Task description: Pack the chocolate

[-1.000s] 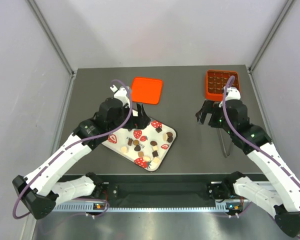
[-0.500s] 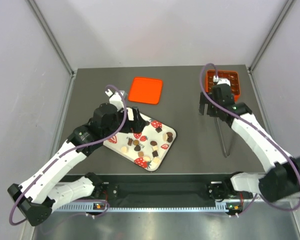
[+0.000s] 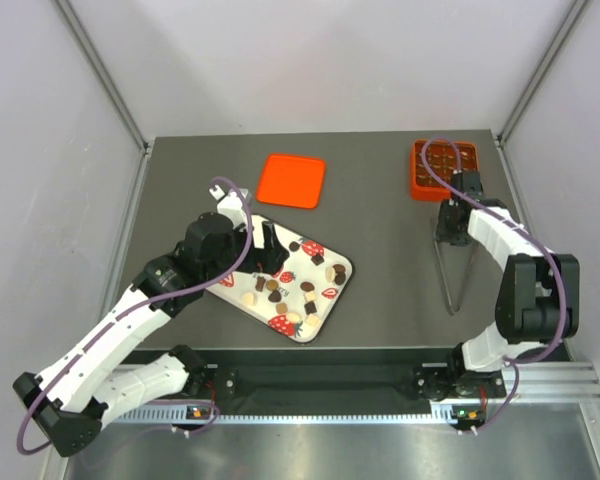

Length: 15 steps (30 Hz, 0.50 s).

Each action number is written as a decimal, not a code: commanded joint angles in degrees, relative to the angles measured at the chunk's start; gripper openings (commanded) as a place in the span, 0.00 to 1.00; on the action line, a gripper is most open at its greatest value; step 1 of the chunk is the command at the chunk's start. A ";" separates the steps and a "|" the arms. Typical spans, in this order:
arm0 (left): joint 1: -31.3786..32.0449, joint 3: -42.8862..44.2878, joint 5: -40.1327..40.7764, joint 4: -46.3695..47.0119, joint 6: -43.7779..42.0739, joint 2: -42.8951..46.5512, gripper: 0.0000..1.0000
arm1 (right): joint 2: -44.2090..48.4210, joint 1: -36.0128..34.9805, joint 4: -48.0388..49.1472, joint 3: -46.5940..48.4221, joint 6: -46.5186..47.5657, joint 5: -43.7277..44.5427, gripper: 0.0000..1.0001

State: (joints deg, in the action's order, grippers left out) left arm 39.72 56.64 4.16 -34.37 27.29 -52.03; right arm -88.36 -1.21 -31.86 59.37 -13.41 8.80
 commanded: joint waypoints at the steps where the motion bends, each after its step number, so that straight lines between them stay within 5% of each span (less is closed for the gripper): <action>1: -0.09 -0.13 1.46 0.36 -1.27 0.09 0.99 | -1.90 0.33 4.43 0.12 1.28 -2.91 0.36; 11: -0.09 -0.22 0.67 1.24 -1.01 -1.23 0.99 | -5.78 -0.81 8.91 -0.40 3.74 -5.37 0.32; 15: -0.09 -0.22 1.02 0.97 -1.36 -1.14 0.99 | -6.12 -3.52 10.85 -0.49 5.05 -7.13 0.15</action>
State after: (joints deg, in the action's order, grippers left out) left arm 39.72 56.55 4.78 -34.35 26.85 -53.41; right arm -94.78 -2.24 -25.34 58.87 -10.09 3.84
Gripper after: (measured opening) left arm 0.991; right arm 0.193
